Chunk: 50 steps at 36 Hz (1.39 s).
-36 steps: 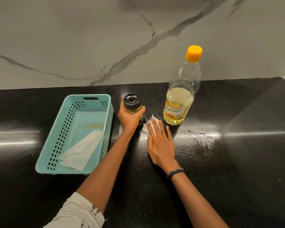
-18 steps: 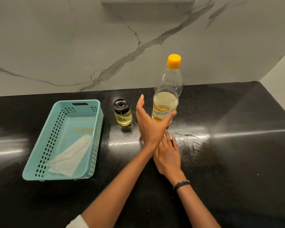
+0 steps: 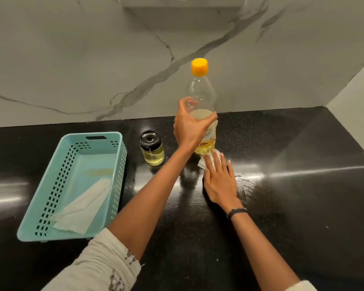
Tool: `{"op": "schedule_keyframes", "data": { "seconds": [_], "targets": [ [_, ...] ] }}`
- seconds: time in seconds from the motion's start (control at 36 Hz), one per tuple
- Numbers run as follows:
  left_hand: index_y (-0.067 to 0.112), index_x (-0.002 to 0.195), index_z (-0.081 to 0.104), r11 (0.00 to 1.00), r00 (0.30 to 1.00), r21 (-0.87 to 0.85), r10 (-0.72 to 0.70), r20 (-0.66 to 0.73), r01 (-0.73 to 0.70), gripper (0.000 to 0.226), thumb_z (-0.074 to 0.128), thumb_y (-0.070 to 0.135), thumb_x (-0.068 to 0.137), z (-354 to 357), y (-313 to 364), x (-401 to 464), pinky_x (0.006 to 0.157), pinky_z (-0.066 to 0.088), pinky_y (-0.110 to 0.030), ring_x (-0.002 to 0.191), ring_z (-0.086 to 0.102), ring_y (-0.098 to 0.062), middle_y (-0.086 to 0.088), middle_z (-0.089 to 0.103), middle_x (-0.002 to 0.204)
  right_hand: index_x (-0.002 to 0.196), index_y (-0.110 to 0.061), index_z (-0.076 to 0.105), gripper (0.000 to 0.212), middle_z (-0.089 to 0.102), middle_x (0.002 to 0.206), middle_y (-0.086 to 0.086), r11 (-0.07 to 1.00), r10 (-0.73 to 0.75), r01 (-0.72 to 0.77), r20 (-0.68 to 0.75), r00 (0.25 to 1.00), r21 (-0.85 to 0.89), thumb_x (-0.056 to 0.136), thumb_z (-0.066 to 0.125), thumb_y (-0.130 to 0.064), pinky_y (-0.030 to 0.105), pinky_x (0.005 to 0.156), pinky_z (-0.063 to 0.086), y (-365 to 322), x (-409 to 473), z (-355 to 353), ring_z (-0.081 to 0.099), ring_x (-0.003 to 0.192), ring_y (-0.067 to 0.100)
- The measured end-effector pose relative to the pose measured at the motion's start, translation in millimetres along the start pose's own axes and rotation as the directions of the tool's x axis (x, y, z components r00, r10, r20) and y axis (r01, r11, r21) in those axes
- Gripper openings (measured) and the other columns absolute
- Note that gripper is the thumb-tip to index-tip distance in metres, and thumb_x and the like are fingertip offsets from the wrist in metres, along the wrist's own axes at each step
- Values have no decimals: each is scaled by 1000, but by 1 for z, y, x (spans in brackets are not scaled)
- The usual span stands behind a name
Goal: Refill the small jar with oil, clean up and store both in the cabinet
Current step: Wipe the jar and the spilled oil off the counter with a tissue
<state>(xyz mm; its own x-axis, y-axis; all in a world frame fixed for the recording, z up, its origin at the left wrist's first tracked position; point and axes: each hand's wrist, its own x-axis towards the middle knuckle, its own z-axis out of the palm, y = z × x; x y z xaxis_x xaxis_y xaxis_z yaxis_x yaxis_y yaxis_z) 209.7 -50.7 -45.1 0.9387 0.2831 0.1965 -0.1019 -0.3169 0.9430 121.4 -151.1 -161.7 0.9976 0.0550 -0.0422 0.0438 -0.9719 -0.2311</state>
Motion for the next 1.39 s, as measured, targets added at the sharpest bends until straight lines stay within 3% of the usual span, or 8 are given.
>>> {"op": "schedule_keyframes", "data": {
  "seconds": [0.19, 0.31, 0.44, 0.61, 0.83, 1.08, 1.22, 1.39],
  "targets": [
    [31, 109, 45, 996, 996, -4, 89, 3, -89, 66, 72, 56, 53, -30, 5, 10, 90, 52, -30, 106, 59, -2, 17, 60, 110, 152, -24, 12, 82, 12, 160, 6, 995, -86, 83, 63, 994, 48, 78, -15, -46, 37, 115, -14, -52, 37, 1, -3, 148, 26],
    [31, 109, 45, 998, 998, -1, 59, -4, -59, 68, 69, 59, 52, -38, 1, 8, 90, 52, -33, 108, 59, -7, 16, 59, 110, 151, -28, 19, 64, 18, 159, 3, 964, -260, 255, 67, 963, 75, 90, 1, -43, 37, 119, -8, -68, 21, 8, 8, 147, 26],
    [27, 110, 47, 999, 999, 9, 41, 19, -41, 72, 68, 61, 51, -40, -3, -2, 91, 51, -32, 107, 59, -7, 16, 59, 110, 152, -32, 12, 55, 12, 159, -5, 923, -384, 383, 55, 921, 34, 97, 10, -39, 36, 118, -6, -37, -9, 11, 4, 148, 17],
    [27, 111, 47, 999, 999, 23, 37, 29, -38, 72, 66, 61, 50, -40, -3, -11, 88, 51, -28, 104, 58, -3, 18, 59, 108, 151, -27, 2, 66, 2, 160, -3, 981, -171, 174, 38, 984, -89, 88, -10, -43, 35, 115, -17, 4, 8, -2, -6, 147, 15],
    [32, 107, 45, 999, 999, 42, 25, 39, -26, 67, 68, 59, 50, -40, -8, -18, 87, 52, -29, 104, 61, -5, 15, 61, 108, 152, -28, 1, 67, -3, 160, -4, 999, 51, -51, 4, 999, -8, 88, -8, -45, 36, 118, -11, 23, -31, -6, -9, 147, 15],
    [26, 116, 47, 997, 998, 64, 45, 53, -48, 66, 77, 45, 61, -34, -14, -23, 90, 52, -36, 109, 59, -7, 15, 60, 111, 151, -33, -2, 56, -9, 159, -9, 998, 54, -54, 5, 999, 35, 96, 8, -39, 37, 118, -6, 30, -133, -6, -13, 146, 10],
    [21, 128, 44, 1000, 995, 25, 14, 101, -17, 79, 77, 52, 63, -36, -17, -23, 98, 48, -40, 117, 54, -8, 9, 58, 123, 151, -33, -6, 61, -14, 159, -8, 998, 57, -57, 23, 998, 5, 91, -5, -45, 34, 117, -14, 29, -97, -8, -19, 145, 12],
    [22, 150, 18, 998, 997, 64, 5, 82, -11, 106, 78, 53, 69, -52, -21, -52, 115, 31, -42, 142, 26, -16, 2, 27, 156, 152, -30, 2, 66, -2, 160, -5, 998, 58, -57, 37, 998, -12, 89, -5, -45, 35, 116, -11, 22, -62, -10, -9, 147, 15]
  ]
}}
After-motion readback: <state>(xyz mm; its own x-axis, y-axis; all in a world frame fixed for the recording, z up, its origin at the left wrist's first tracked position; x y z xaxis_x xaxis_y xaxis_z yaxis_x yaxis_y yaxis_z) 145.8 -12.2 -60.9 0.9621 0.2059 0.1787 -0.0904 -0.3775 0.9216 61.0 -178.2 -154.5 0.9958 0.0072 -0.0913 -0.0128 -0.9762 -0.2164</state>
